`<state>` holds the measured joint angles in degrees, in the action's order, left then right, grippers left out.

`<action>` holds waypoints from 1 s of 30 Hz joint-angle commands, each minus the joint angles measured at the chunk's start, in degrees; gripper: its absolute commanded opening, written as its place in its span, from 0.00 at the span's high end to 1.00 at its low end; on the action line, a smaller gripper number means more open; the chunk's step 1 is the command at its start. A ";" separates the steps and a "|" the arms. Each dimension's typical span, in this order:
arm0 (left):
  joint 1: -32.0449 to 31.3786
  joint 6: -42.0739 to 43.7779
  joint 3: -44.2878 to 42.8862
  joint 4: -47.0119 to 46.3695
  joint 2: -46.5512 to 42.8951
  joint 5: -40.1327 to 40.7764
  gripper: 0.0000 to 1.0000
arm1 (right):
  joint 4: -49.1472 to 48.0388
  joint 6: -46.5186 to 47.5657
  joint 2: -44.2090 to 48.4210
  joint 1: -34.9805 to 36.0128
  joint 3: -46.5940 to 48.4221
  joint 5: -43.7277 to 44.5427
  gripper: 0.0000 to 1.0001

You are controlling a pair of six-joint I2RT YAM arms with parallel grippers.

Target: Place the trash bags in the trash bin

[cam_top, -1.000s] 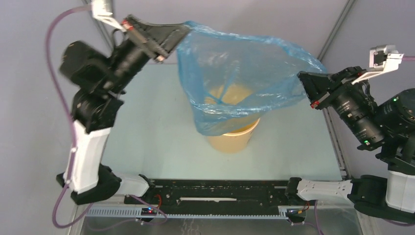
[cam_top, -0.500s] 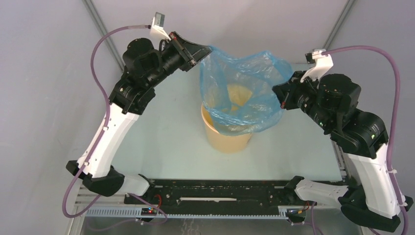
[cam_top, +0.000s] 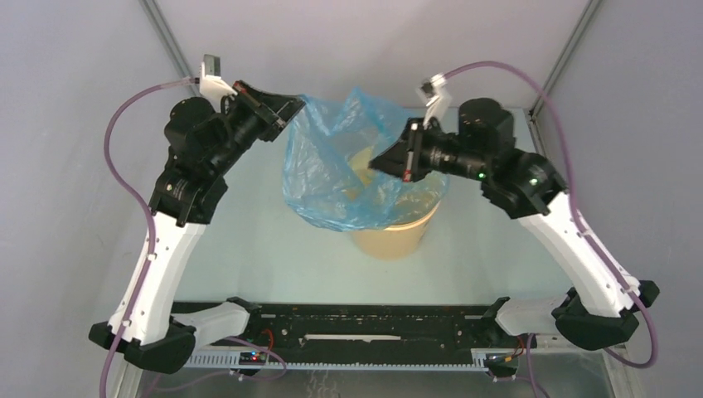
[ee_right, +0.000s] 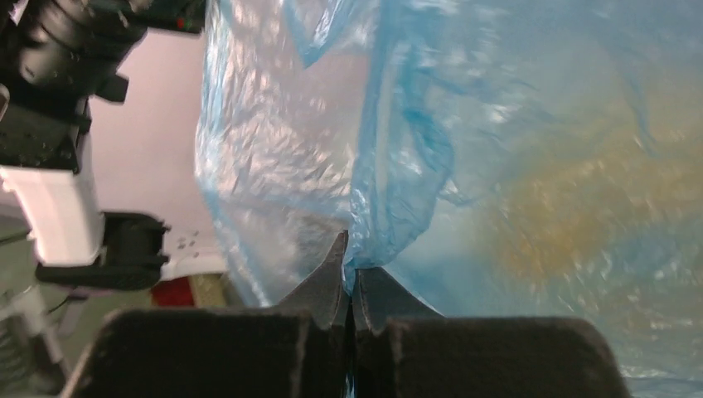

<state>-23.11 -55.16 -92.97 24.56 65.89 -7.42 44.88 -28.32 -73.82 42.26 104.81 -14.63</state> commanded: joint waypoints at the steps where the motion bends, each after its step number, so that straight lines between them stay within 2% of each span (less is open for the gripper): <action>1: 1.50 -1.02 3.13 -0.65 -1.96 1.45 1.00 | -16.99 -13.23 2.59 1.93 -9.85 -12.93 1.00; 4: 1.84 -1.03 2.85 -0.80 -1.10 0.51 1.00 | -17.16 -13.44 5.71 0.25 -13.72 -11.62 1.00; 7: 1.60 -2.84 1.68 -3.00 2.08 -4.34 1.00 | -12.24 -14.29 10.16 -7.16 -16.41 -8.72 1.00; 9: 0.37 -4.05 0.68 -4.57 4.85 -6.41 1.00 | -11.37 -16.56 12.70 -14.66 -19.93 -11.77 1.00; 10: -0.64 -4.41 -0.18 -4.97 6.27 -7.01 1.00 | -11.09 -17.38 13.26 -19.06 -21.48 -16.15 1.00; 13: -4.07 -4.57 -2.80 -5.08 9.97 -7.46 1.00 | -5.68 -14.74 11.06 -24.57 -21.80 -24.97 1.00; 16: -5.77 -4.42 -1.94 -5.06 10.44 -6.25 1.00 | 2.40 -8.62 8.64 -24.65 -19.19 -25.91 1.00; 20: -5.36 -1.60 0.46 -2.74 7.88 -4.28 1.00 | 1.97 -7.58 8.72 -23.68 -18.54 -29.19 1.00; 24: -3.43 0.74 2.34 0.28 4.65 -3.21 1.00 | 3.12 -6.58 7.67 -18.74 -15.08 -28.89 1.00; 25: -2.96 0.76 3.25 0.09 3.86 -3.20 1.00 | 4.16 -6.50 7.36 -18.07 -14.13 -28.22 0.92; 26: -2.52 0.75 3.96 -0.14 3.09 -3.40 1.00 | 5.02 -6.49 7.30 -17.98 -13.25 -27.64 0.81; 27: -2.09 0.63 4.42 -0.19 2.75 -3.83 1.00 | 5.64 -6.61 7.43 -18.74 -12.40 -27.53 0.63; 28: -1.83 0.44 4.66 -0.21 2.68 -4.30 1.00 | 6.21 -6.81 7.69 -19.89 -11.57 -28.59 0.51; 30: -1.67 0.25 4.85 -0.25 2.54 -4.51 1.00 | 7.09 -6.93 7.83 -23.27 -9.35 -31.96 0.38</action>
<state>-25.43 -56.42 -89.38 24.60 69.43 -11.55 49.82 -36.07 -67.24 23.16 90.48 -42.13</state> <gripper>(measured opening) 0.005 0.538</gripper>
